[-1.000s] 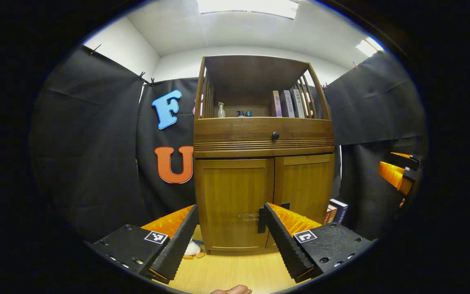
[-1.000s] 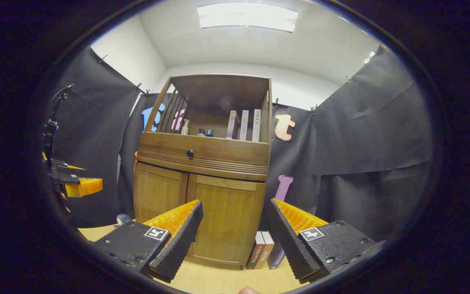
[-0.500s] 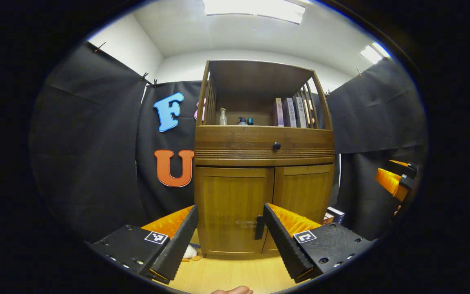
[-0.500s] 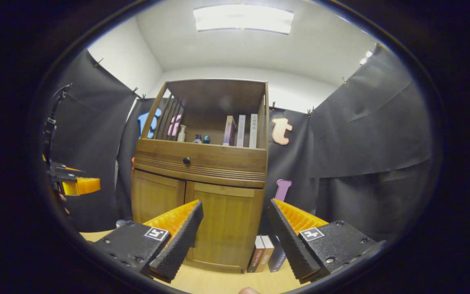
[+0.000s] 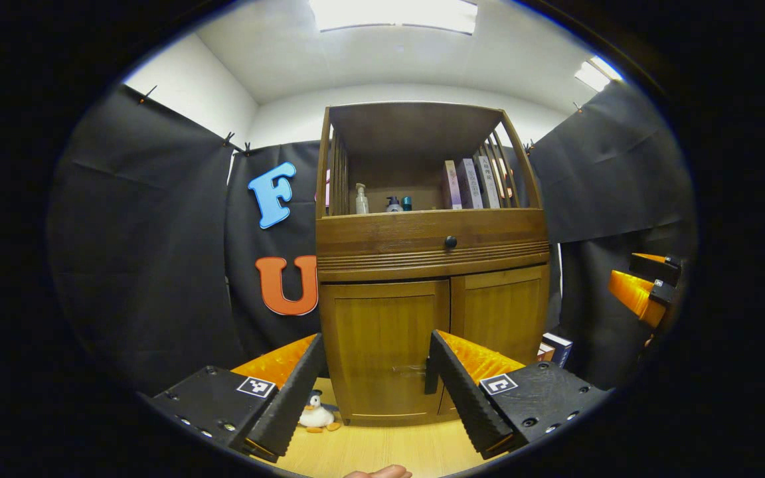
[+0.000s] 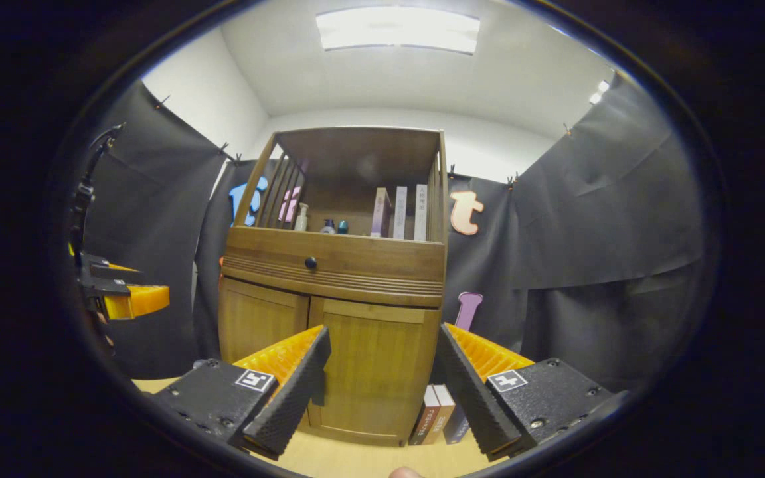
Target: Open the right door of the double-door shoe cabinet with the right hand, and open the left door with the left hand.
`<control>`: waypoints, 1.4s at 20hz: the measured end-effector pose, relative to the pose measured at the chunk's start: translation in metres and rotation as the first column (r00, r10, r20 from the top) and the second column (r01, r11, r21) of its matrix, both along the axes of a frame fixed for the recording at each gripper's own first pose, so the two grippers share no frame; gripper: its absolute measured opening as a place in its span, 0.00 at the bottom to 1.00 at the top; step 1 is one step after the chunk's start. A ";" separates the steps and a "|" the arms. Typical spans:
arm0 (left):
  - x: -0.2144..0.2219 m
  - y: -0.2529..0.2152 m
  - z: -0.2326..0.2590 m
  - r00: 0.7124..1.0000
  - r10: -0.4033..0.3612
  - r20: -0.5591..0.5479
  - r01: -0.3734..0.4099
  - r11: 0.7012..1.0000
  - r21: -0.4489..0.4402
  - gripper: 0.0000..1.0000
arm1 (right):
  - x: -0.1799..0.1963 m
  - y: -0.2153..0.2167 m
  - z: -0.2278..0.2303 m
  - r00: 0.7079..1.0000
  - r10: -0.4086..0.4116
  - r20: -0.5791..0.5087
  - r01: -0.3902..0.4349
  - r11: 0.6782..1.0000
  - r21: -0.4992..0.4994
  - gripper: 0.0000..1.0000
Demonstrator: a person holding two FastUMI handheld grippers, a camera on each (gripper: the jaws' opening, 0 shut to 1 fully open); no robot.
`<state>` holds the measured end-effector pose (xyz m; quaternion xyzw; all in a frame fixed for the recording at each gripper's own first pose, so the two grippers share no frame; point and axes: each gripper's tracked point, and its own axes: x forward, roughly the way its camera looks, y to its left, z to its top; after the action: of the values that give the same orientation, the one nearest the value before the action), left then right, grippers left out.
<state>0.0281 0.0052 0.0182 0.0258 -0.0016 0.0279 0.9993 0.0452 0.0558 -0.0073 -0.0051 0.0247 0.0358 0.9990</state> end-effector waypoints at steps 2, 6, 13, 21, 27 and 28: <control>0.003 0.002 -0.004 1.000 -0.003 -0.006 0.003 1.000 0.003 0.96 | 0.008 0.006 -0.013 1.000 0.010 -0.015 -0.010 1.000 0.003 1.00; 0.003 0.011 -0.013 1.000 0.028 0.008 -0.028 0.999 0.044 0.96 | 0.026 0.027 -0.049 0.995 0.062 -0.075 -0.061 0.998 0.022 1.00; 0.006 0.019 -0.029 1.000 0.016 0.005 -0.016 1.000 0.016 0.96 | 0.069 0.054 -0.102 0.985 0.091 -0.149 -0.080 0.994 0.079 1.00; 0.006 0.046 -0.043 0.999 0.043 0.008 -0.043 0.999 0.013 0.96 | 0.112 0.095 -0.163 0.966 0.113 -0.231 -0.093 0.991 0.097 0.99; 0.008 0.066 -0.057 0.998 0.066 -0.014 -0.065 0.998 0.008 0.96 | 0.137 0.129 -0.223 0.932 0.134 -0.337 -0.113 0.990 0.083 0.99; 0.010 0.070 -0.058 0.997 0.071 -0.017 -0.071 0.997 0.007 0.96 | 0.141 0.133 -0.232 0.925 0.136 -0.355 -0.111 0.990 0.089 0.97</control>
<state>0.0377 0.0750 -0.0397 0.0295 0.0079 0.0633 0.9975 0.1863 0.1890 -0.2394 0.0337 0.2056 0.1000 0.9729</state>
